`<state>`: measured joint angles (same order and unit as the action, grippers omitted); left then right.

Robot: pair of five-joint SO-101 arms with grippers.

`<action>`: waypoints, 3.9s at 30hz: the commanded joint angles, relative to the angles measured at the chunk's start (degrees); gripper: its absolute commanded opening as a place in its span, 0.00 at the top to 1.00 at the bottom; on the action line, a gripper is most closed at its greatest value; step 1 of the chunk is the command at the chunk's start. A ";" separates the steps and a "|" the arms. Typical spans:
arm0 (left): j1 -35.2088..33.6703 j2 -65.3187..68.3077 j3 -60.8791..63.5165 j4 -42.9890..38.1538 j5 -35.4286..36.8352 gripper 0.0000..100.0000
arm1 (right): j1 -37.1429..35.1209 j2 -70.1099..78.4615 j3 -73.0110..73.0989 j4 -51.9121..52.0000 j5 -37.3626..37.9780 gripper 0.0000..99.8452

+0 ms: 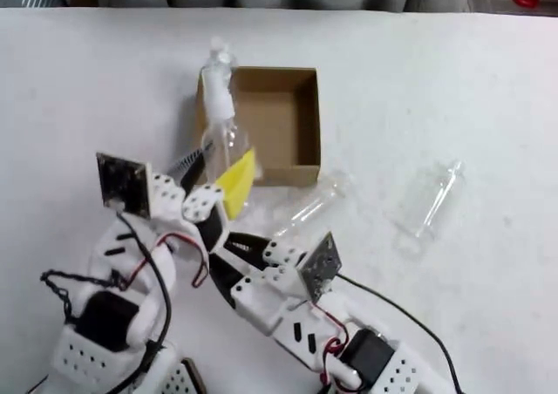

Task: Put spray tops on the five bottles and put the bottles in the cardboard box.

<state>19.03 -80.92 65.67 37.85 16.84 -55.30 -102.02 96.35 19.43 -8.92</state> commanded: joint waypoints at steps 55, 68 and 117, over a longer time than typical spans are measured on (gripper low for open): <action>-11.74 29.41 1.32 -36.31 -4.66 0.98 | 5.85 -0.75 -3.69 10.24 0.79 0.98; -11.82 41.63 7.21 -54.51 -4.66 0.98 | 5.85 -0.75 -3.69 10.24 0.79 0.98; -14.11 62.20 8.53 -77.10 -5.19 0.98 | 5.67 -0.75 -3.52 10.24 0.79 0.98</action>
<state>5.32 -18.51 73.67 -37.23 12.35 -49.93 -102.11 95.21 29.19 -8.84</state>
